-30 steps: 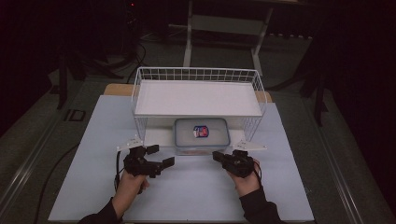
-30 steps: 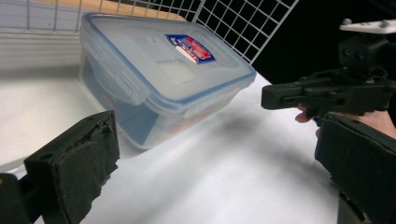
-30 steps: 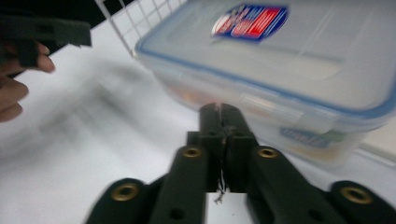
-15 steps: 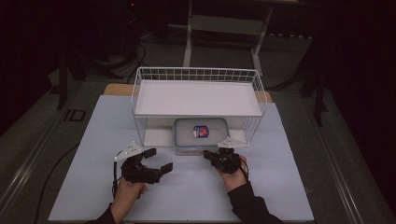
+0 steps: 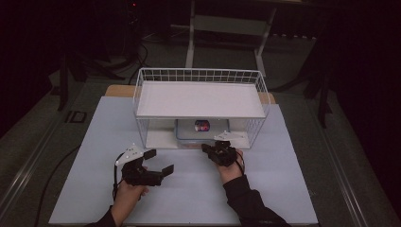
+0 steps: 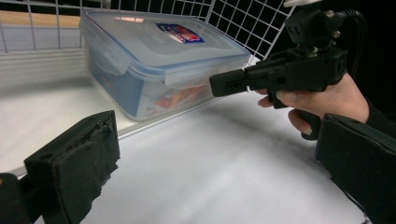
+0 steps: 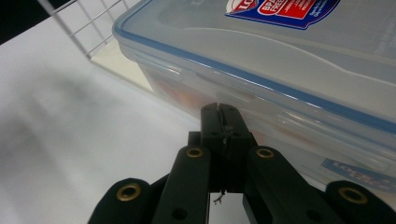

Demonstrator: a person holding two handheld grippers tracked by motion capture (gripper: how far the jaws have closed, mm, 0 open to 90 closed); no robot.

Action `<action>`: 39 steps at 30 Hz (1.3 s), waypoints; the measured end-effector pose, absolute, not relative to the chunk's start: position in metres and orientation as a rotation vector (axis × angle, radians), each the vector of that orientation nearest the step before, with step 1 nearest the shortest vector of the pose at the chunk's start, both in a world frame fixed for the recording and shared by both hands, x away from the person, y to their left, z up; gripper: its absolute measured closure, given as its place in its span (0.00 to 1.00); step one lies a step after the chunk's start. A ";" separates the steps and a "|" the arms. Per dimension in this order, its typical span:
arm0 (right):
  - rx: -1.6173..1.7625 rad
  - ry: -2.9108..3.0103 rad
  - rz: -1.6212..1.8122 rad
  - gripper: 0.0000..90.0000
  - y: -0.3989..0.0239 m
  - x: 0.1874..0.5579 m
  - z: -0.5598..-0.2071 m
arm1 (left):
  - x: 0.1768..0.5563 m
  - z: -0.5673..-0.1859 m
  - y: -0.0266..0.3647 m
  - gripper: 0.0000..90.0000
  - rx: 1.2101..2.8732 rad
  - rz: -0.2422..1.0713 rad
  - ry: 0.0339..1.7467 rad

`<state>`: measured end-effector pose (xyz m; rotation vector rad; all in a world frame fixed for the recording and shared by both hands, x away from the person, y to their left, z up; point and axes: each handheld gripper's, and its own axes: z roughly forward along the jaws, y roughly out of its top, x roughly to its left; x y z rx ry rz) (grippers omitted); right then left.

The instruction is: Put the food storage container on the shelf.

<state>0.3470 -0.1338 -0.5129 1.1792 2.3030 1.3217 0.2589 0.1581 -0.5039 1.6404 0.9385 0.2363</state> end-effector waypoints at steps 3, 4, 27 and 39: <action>1.171 2.287 1.303 1.00 -0.131 0.354 -0.513 | 0.259 -0.503 0.158 0.00 1.637 0.234 0.936; 1.177 2.285 1.299 1.00 -0.130 0.356 -0.513 | 0.259 -0.503 0.158 0.00 1.637 0.234 0.933; 1.153 2.270 1.302 0.89 -0.115 0.365 -0.509 | 0.256 -0.501 0.158 0.00 1.631 0.233 0.925; 1.120 2.291 1.443 0.30 -0.132 0.333 -0.502 | 0.253 -0.498 0.152 0.00 1.646 0.222 0.849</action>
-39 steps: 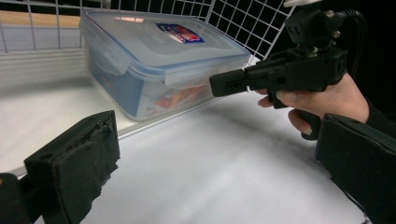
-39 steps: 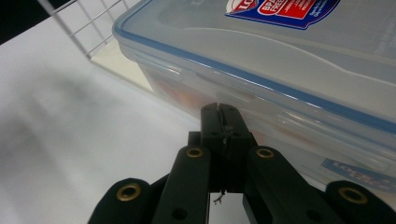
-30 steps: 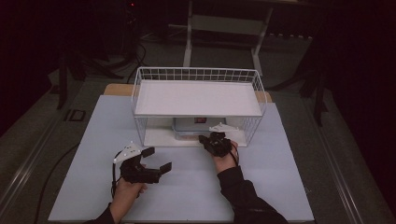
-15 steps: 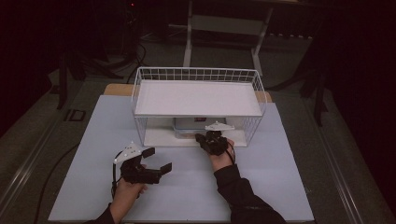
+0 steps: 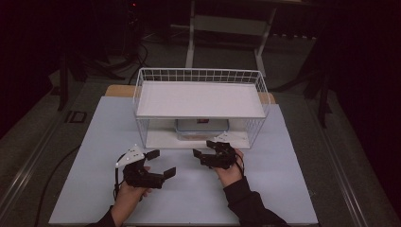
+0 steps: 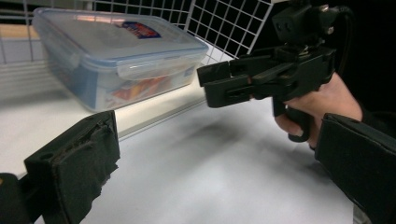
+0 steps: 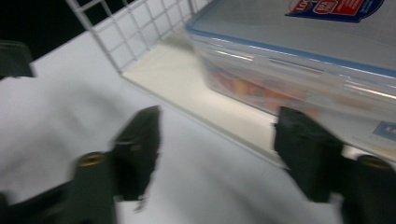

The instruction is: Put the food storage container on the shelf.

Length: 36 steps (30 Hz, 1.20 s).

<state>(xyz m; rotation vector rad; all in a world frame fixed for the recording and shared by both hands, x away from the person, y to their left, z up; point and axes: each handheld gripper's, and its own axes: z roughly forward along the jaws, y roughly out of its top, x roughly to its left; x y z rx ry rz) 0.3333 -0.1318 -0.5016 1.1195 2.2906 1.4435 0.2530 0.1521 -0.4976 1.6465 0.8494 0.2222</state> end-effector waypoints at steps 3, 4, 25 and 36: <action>1.124 2.289 1.490 0.21 -0.139 0.328 -0.499 | 0.252 -0.496 0.151 0.00 1.648 0.222 0.838; 1.124 2.273 1.486 0.20 -0.142 0.326 -0.498 | 0.251 -0.496 0.150 0.00 1.650 0.225 0.838; 1.111 2.193 1.493 0.18 -0.208 0.276 -0.482 | 0.232 -0.483 0.166 0.00 1.721 0.233 0.778; 1.105 2.180 1.516 0.18 -0.235 0.252 -0.481 | 0.219 -0.480 0.184 0.00 1.745 0.227 0.782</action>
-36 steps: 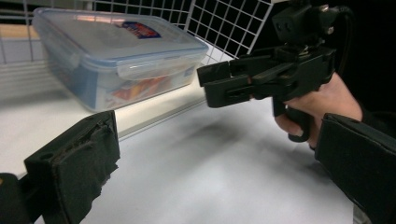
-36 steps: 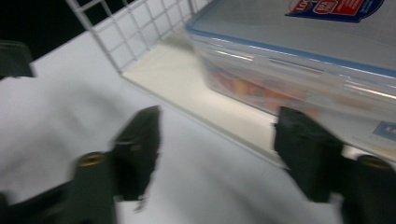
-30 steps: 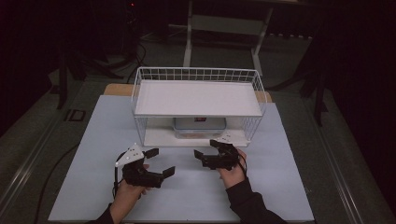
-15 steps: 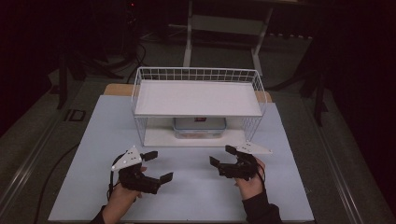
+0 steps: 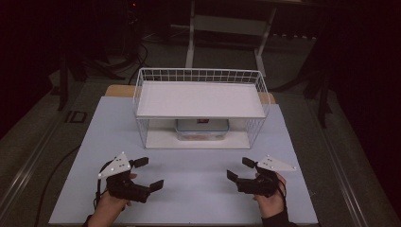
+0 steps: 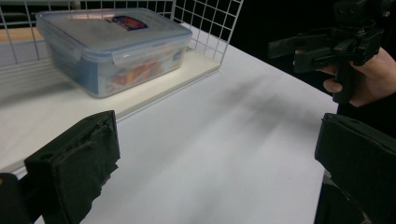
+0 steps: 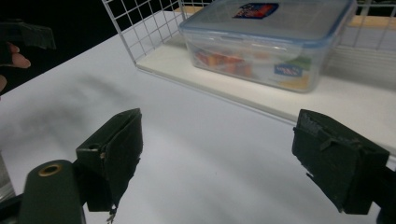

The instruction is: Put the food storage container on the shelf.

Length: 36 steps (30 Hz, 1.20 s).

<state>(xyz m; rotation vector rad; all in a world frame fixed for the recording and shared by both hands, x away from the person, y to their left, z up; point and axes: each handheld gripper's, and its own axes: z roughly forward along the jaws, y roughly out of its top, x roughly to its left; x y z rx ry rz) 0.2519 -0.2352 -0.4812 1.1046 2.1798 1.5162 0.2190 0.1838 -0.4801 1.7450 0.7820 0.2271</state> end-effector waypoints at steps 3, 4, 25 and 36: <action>1.120 2.169 1.515 0.18 -0.243 0.246 -0.482 | 0.215 -0.480 0.190 0.00 1.743 0.225 0.785; 1.125 2.167 1.510 0.18 -0.246 0.244 -0.482 | 0.214 -0.481 0.192 0.00 1.741 0.230 0.788; 1.206 2.135 1.421 0.19 -0.295 0.219 -0.500 | 0.202 -0.499 0.223 0.00 1.767 0.264 0.848; 1.243 2.130 1.434 0.20 -0.301 0.221 -0.506 | 0.203 -0.510 0.228 0.00 1.757 0.255 0.877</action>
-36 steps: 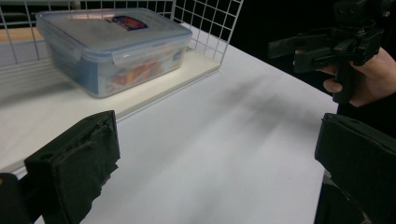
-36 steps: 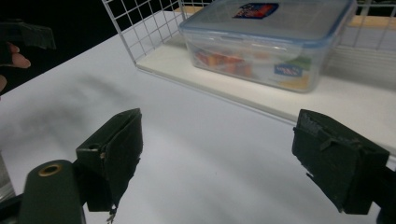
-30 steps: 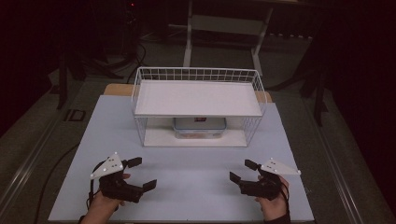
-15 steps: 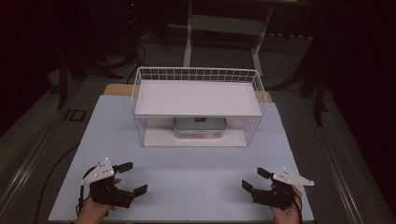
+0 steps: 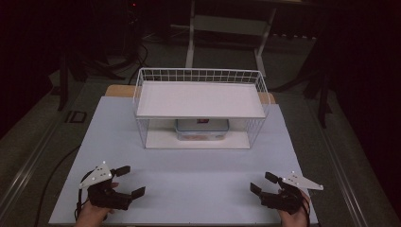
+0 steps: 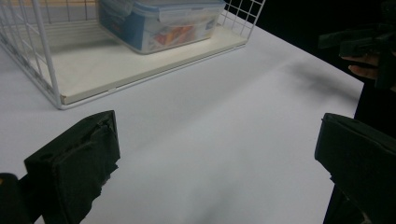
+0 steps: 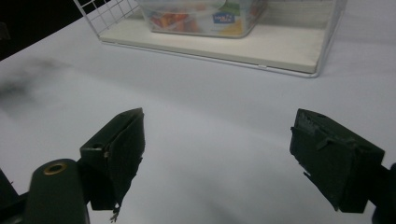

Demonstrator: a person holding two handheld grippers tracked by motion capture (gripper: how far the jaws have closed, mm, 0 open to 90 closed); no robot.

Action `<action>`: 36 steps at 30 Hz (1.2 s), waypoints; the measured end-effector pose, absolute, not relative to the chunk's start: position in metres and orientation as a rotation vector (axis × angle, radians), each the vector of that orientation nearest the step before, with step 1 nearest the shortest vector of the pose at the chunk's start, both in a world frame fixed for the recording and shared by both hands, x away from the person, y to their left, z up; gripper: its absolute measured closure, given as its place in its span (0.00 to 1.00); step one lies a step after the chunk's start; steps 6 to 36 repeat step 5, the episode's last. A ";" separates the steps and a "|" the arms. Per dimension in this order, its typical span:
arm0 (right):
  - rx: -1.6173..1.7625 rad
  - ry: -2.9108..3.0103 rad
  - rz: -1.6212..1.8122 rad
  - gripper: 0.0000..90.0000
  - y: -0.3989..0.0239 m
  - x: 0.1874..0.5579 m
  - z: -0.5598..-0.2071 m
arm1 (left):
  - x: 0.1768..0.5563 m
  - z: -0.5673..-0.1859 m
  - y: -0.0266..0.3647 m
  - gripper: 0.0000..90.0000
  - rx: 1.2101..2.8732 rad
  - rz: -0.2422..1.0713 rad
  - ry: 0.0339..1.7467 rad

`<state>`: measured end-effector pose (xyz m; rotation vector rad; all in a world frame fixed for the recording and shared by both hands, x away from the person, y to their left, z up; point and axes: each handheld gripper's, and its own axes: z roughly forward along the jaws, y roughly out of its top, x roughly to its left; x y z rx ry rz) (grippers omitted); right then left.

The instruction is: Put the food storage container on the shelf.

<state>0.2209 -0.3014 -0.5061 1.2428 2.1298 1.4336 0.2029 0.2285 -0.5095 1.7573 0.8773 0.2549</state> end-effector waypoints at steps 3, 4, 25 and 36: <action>1.236 2.139 1.433 0.20 -0.301 0.222 -0.507 | 0.203 -0.511 0.228 0.00 1.753 0.250 0.878; 1.234 2.142 1.438 0.20 -0.300 0.222 -0.507 | 0.203 -0.511 0.227 0.00 1.757 0.251 0.876; 1.233 2.140 1.440 0.19 -0.300 0.222 -0.507 | 0.203 -0.512 0.227 0.00 1.756 0.247 0.874; 1.233 2.140 1.440 0.19 -0.300 0.222 -0.507 | 0.203 -0.512 0.227 0.00 1.756 0.247 0.874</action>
